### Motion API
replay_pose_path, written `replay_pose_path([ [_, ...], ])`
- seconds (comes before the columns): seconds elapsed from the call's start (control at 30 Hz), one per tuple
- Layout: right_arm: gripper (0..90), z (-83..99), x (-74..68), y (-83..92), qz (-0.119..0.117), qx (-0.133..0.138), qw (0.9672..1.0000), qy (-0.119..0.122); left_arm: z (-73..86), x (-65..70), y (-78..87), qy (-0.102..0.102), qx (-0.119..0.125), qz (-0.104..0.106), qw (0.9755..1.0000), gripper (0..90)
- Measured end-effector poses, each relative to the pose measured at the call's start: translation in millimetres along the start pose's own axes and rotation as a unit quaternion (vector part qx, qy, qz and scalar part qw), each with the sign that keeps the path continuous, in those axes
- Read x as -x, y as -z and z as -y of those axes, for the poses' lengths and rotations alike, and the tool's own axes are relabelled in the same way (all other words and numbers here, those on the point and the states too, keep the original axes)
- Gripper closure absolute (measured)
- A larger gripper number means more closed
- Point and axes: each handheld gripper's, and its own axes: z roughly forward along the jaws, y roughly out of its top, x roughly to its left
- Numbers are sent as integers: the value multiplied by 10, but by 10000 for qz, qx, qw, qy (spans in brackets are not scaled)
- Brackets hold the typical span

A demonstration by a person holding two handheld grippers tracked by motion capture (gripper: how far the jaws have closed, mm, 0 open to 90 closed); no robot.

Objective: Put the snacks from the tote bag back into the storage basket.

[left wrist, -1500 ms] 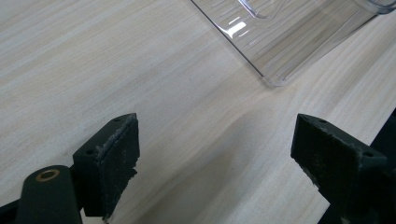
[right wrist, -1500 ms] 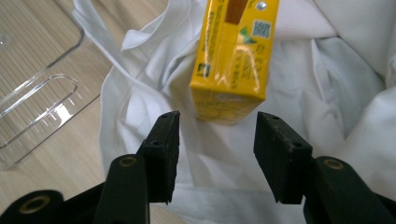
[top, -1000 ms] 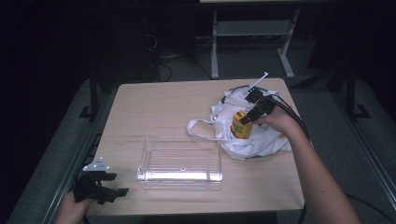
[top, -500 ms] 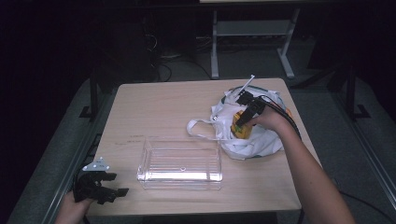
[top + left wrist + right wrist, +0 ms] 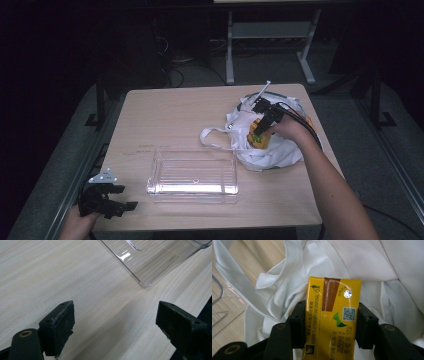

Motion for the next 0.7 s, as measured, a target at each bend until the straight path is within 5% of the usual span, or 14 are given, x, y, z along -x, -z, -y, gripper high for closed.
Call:
replay_pose_path([
  [0.37,526,8,21,27,31,22,9997,250,5,-5,1,15,7,-13,10000,153],
  [0.7,525,8,41,254,138,175,9991,347,1,-1,3,7,6,-19,10000,153],
])
